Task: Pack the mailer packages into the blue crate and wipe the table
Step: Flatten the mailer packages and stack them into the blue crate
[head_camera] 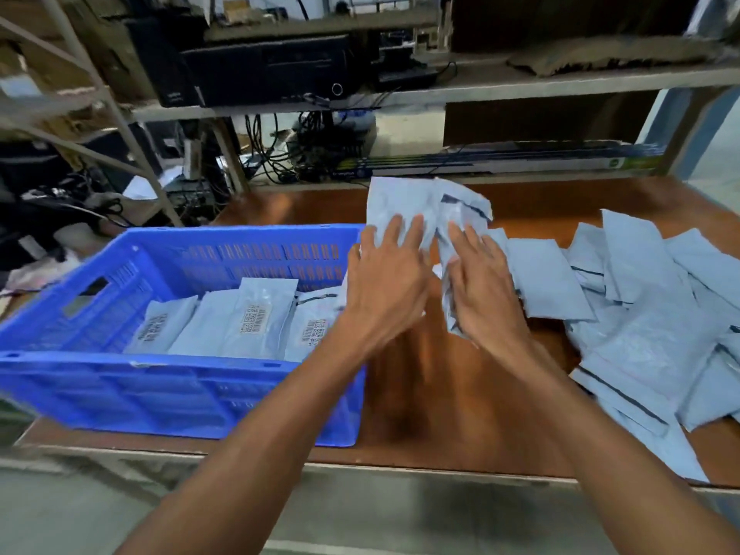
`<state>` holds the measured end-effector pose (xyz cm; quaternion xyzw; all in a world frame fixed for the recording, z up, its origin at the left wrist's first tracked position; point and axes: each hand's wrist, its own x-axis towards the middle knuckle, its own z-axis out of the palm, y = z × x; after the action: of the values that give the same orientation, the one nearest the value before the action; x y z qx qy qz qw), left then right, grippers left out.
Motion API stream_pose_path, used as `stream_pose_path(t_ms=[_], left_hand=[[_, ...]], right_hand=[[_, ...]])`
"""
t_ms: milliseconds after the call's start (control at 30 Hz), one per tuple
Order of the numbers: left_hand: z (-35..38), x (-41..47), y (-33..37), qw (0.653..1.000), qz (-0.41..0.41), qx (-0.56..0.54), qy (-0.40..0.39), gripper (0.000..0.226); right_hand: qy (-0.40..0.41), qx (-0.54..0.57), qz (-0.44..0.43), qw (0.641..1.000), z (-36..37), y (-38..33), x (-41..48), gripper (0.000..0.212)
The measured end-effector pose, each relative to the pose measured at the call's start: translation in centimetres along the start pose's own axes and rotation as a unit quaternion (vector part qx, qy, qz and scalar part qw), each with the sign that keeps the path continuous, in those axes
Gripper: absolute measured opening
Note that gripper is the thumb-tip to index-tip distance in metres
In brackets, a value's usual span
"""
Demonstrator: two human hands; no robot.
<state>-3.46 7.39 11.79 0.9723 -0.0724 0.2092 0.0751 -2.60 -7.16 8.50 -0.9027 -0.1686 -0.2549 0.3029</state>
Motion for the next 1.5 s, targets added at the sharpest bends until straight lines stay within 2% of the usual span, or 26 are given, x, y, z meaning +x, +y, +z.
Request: stream_pose_path(t_ms=[133, 267, 400, 500, 533, 600, 667, 700, 733, 800, 833, 900, 1067, 1133, 1167, 1233, 1267, 1300, 1400, 1500], left_hand=[[-5.9, 1.3, -8.6, 0.997, 0.023, 0.051, 0.053, 0.066], [-6.9, -0.8, -19.6, 0.997, -0.005, 0.078, 0.029, 0.062], [-4.0, -4.0, -30.5, 0.991, -0.035, 0.098, -0.083, 0.063], [-1.6, -5.4, -35.6, 0.970, -0.060, 0.127, -0.200, 0.074], [-0.9, -5.6, -36.5, 0.959, -0.044, 0.149, -0.235, 0.077], [-0.4, -5.4, -36.5, 0.938, -0.022, 0.160, -0.306, 0.070], [-0.4, -5.2, -35.6, 0.911, -0.011, 0.163, -0.379, 0.053], [-0.1, -5.0, -35.3, 0.893, -0.008, 0.157, -0.423, 0.046], [0.2, -4.7, -35.2, 0.873, -0.017, 0.140, -0.468, 0.049], [0.5, -4.6, -35.1, 0.832, -0.035, 0.115, -0.541, 0.070], [0.6, -4.7, -35.2, 0.815, -0.026, 0.119, -0.566, 0.077], [0.7, -4.9, -35.3, 0.802, -0.010, 0.124, -0.584, 0.080], [0.6, -4.8, -35.9, 0.816, -0.013, 0.108, -0.567, 0.080], [0.8, -4.5, -35.9, 0.838, -0.022, 0.101, -0.536, 0.080], [0.8, -4.0, -35.6, 0.862, -0.021, 0.094, -0.498, 0.079], [0.5, -2.7, -34.2, 0.920, -0.017, 0.046, -0.388, 0.075], [0.1, -1.9, -32.9, 0.942, -0.011, 0.007, -0.337, 0.070], [-0.3, -1.0, -31.1, 0.954, -0.004, -0.033, -0.299, 0.066], [-1.3, 1.3, -23.9, 0.966, 0.044, -0.109, -0.231, 0.060], [-0.3, 3.5, -15.5, 0.964, 0.110, -0.145, -0.194, 0.057]], right_hand=[[0.013, 0.032, -0.064, 0.997, -0.3, -8.1, 4.2, 0.046], [-0.064, 0.004, -0.103, 0.993, 4.2, -15.1, 5.5, 0.047], [-0.211, -0.088, -0.076, 0.971, 12.4, -18.2, 5.7, 0.053], [-0.297, -0.167, -0.048, 0.939, 16.7, -18.2, 5.8, 0.051], [-0.308, -0.178, -0.033, 0.934, 17.1, -18.4, 5.7, 0.047], [-0.315, -0.190, 0.016, 0.930, 18.2, -17.7, 5.4, 0.044], [-0.365, -0.204, 0.083, 0.905, 19.4, -17.0, 5.1, 0.055], [-0.416, -0.220, 0.110, 0.875, 20.0, -16.5, 4.8, 0.066], [-0.475, -0.240, 0.132, 0.836, 20.5, -16.1, 4.5, 0.073], [-0.566, -0.267, 0.153, 0.765, 21.3, -15.1, 3.7, 0.078], [-0.587, -0.270, 0.154, 0.748, 21.3, -15.1, 3.4, 0.081], [-0.593, -0.272, 0.143, 0.744, 21.2, -15.2, 3.3, 0.085], [-0.615, -0.254, 0.146, 0.732, 21.0, -14.9, 3.6, 0.088], [-0.600, -0.234, 0.137, 0.753, 20.1, -15.3, 4.0, 0.082], [-0.567, -0.218, 0.122, 0.785, 19.4, -15.5, 4.3, 0.076], [-0.428, -0.165, 0.094, 0.884, 17.1, -15.5, 5.3, 0.057], [-0.344, -0.135, 0.084, 0.926, 15.5, -15.3, 6.0, 0.047], [-0.271, -0.113, 0.076, 0.953, 13.8, -14.6, 6.7, 0.039], [-0.150, -0.093, 0.090, 0.980, 7.8, -10.7, 8.4, 0.030], [-0.101, -0.093, 0.153, 0.979, 2.6, -4.4, 7.3, 0.025]])
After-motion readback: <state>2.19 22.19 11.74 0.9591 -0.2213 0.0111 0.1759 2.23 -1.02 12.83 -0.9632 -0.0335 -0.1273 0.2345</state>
